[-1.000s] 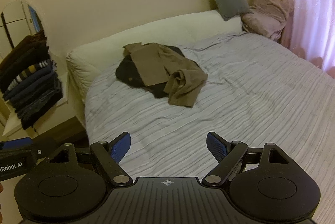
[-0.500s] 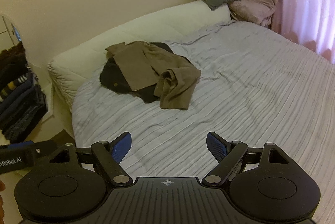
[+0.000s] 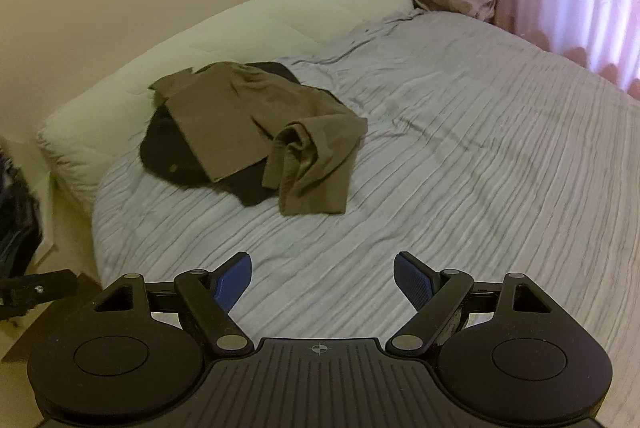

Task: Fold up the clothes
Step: 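Move both grippers toward the olive shirt on the black jacket, then grasp the olive shirt with the right gripper and lift it off the jacket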

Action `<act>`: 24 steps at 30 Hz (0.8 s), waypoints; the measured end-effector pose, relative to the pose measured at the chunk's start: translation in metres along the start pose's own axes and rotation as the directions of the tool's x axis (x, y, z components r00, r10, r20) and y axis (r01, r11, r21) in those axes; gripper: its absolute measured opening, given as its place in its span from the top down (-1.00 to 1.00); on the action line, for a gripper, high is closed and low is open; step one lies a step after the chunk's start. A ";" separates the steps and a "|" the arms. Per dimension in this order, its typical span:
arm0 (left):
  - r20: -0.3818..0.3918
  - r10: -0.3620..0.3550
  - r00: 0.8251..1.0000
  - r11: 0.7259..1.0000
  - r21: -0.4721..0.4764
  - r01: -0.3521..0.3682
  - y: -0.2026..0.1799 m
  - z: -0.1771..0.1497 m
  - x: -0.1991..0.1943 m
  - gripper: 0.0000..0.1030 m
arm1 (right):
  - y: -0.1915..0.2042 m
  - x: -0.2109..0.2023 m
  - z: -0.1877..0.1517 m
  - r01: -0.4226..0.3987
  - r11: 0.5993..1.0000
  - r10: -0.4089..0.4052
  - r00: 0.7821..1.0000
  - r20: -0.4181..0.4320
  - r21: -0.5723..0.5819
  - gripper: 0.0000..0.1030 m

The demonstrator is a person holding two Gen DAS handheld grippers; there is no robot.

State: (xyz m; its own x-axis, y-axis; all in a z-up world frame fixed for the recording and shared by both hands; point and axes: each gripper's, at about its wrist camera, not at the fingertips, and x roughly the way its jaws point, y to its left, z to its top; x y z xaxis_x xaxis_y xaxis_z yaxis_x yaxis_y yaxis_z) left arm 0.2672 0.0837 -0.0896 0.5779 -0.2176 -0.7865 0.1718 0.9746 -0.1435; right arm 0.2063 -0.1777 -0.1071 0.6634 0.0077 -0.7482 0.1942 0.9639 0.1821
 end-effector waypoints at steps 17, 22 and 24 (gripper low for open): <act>-0.053 -0.035 0.998 0.997 0.069 0.039 0.025 0.087 0.119 -0.23 | 0.004 0.120 0.041 0.056 0.993 -0.049 0.997 -0.066 0.106 -0.22; -0.087 -0.045 0.995 0.997 0.062 0.051 0.032 0.098 0.153 -0.22 | 0.001 0.158 0.040 0.063 0.988 -0.051 0.995 -0.090 0.140 -0.22; -0.104 -0.048 0.993 0.997 0.058 0.054 0.035 0.101 0.164 -0.22 | 0.002 0.173 0.039 0.065 0.988 -0.051 0.994 -0.093 0.143 -0.22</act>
State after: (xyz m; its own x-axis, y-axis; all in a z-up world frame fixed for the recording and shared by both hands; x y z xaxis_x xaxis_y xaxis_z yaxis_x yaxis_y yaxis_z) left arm 0.4484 0.0769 -0.1633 0.4834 -0.2573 -0.8368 0.2489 0.9568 -0.1504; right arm 0.3494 -0.1852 -0.2116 0.5825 -0.0173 -0.8127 0.3382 0.9143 0.2229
